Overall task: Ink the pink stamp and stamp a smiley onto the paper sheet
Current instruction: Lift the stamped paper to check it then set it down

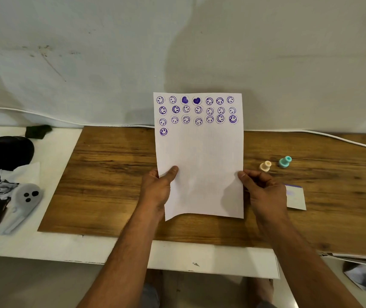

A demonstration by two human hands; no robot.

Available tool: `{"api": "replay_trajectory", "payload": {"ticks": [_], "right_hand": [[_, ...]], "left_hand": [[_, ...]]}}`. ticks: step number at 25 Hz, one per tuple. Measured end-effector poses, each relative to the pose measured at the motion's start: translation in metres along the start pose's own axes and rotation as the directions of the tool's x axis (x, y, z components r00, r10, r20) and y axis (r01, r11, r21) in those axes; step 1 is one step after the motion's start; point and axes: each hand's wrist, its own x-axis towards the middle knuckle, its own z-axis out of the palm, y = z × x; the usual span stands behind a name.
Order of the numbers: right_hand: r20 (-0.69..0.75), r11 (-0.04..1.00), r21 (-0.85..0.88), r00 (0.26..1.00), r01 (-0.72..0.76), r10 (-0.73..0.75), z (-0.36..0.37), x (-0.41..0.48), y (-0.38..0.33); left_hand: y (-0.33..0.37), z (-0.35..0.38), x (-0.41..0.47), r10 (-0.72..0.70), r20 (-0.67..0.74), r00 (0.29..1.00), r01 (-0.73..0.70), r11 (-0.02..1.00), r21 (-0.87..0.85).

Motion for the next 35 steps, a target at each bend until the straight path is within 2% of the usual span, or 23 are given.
{"api": "replay_trajectory", "payload": {"ticks": [3,6,10,12,16,20,23,30,32,35], "right_hand": [[0.012,0.990,-0.122,0.998,0.065,-0.064,0.002,0.000,0.001],[0.015,0.956,-0.262,0.991,0.134,-0.135,0.006,-0.002,0.002],[0.048,0.864,-0.422,0.958,0.275,-0.281,0.010,-0.005,0.007],[0.073,0.797,-0.520,0.946,0.306,-0.316,0.013,-0.004,0.013],[0.154,0.629,-0.699,0.930,0.342,-0.334,0.014,-0.004,0.021],[0.252,0.425,-0.801,0.881,0.422,-0.400,0.012,-0.009,0.023],[0.268,0.340,-0.839,0.867,0.424,-0.419,0.013,-0.009,0.022],[0.298,0.320,-0.845,0.874,0.429,-0.385,0.014,-0.010,0.018],[0.323,0.301,-0.814,0.818,0.497,-0.477,0.014,-0.014,0.016],[0.378,0.163,-0.794,0.686,0.585,-0.622,0.023,-0.021,0.013]], "left_hand": [[-0.006,0.000,0.006,0.186,-0.048,0.981,-0.173,0.963,0.208],[-0.010,-0.003,0.006,0.310,-0.071,0.948,-0.258,0.881,0.397],[-0.013,-0.006,0.004,0.444,-0.027,0.896,-0.350,0.741,0.573],[-0.015,-0.008,0.003,0.451,0.018,0.892,-0.348,0.663,0.663],[-0.021,-0.011,0.002,0.407,0.086,0.909,-0.277,0.440,0.854],[-0.023,-0.014,0.001,0.428,0.112,0.897,-0.256,0.296,0.920],[-0.025,-0.015,0.002,0.483,0.133,0.865,-0.257,0.200,0.945],[-0.027,-0.016,-0.001,0.476,0.138,0.868,-0.261,0.202,0.944],[-0.027,-0.017,-0.003,0.479,0.150,0.865,-0.271,0.196,0.942],[-0.029,-0.018,-0.004,0.490,0.160,0.857,-0.284,0.190,0.940]]}}
